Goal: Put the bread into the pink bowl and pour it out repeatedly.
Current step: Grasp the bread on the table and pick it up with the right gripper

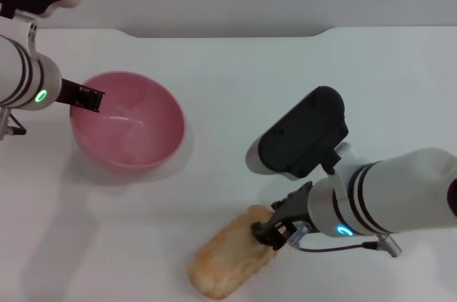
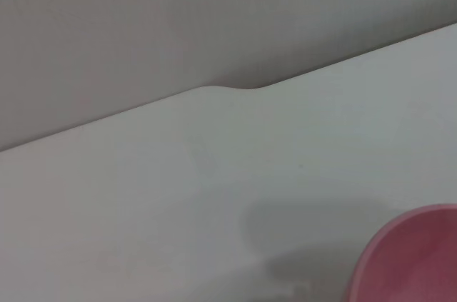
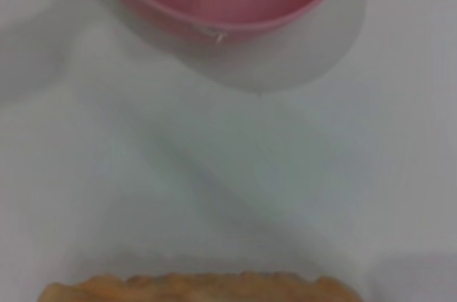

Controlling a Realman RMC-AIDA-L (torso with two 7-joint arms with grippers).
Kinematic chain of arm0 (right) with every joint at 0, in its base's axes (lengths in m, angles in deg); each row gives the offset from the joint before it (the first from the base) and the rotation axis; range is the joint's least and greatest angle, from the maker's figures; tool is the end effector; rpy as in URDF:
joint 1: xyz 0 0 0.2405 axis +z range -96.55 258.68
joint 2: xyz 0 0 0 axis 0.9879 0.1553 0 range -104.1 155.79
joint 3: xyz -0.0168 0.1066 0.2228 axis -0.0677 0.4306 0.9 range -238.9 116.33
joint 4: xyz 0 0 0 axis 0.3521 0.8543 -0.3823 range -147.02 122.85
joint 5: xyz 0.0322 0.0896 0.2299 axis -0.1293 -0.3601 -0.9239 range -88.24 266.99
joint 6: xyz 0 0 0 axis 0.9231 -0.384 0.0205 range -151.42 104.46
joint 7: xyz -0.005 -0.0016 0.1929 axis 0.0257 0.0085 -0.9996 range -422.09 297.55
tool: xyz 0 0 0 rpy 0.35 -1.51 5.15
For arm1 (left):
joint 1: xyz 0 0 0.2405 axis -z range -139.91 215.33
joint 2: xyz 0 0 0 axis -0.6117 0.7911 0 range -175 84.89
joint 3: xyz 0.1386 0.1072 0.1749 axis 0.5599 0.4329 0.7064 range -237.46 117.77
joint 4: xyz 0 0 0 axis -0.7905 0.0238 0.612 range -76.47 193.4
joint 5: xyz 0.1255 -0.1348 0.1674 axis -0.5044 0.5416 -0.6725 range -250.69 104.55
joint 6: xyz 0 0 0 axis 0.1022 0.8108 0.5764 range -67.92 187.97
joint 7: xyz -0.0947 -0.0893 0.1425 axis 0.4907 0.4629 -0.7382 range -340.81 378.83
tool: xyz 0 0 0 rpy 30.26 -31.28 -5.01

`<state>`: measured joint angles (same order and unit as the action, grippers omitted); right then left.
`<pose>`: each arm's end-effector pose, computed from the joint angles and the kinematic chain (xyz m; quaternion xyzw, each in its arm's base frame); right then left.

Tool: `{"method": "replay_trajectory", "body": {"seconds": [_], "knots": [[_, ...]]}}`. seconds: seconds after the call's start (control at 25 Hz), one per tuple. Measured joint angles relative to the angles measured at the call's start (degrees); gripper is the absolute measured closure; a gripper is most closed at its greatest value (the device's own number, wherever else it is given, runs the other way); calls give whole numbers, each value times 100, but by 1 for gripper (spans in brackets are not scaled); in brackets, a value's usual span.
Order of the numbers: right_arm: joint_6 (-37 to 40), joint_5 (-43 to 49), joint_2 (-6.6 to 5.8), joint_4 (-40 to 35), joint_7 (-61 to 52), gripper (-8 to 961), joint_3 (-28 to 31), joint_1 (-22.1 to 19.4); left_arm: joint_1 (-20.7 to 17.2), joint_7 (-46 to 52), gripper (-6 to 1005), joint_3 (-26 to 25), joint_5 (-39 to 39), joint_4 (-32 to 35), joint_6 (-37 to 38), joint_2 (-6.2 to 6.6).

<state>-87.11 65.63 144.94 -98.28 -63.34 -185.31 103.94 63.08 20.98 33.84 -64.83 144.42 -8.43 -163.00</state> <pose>0.1484 0.3111 -0.1760 -0.9160 0.3047 -0.1495 0.2141 -0.2075 0.4350 -0.0093 -0.7880 -0.4094 0.1284 0.4415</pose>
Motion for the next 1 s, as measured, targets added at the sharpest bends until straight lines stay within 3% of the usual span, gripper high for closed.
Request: {"method": "replay_trajectory", "body": {"seconds": [0.68, 1.0], "knots": [[-130, 275, -9, -213, 30, 720, -192, 80, -50, -31, 950, 9, -16, 0, -1, 0], [-233, 511, -3, -618, 23, 778, -190, 69, -44, -54, 950, 9, -14, -10, 30, -1]]}}
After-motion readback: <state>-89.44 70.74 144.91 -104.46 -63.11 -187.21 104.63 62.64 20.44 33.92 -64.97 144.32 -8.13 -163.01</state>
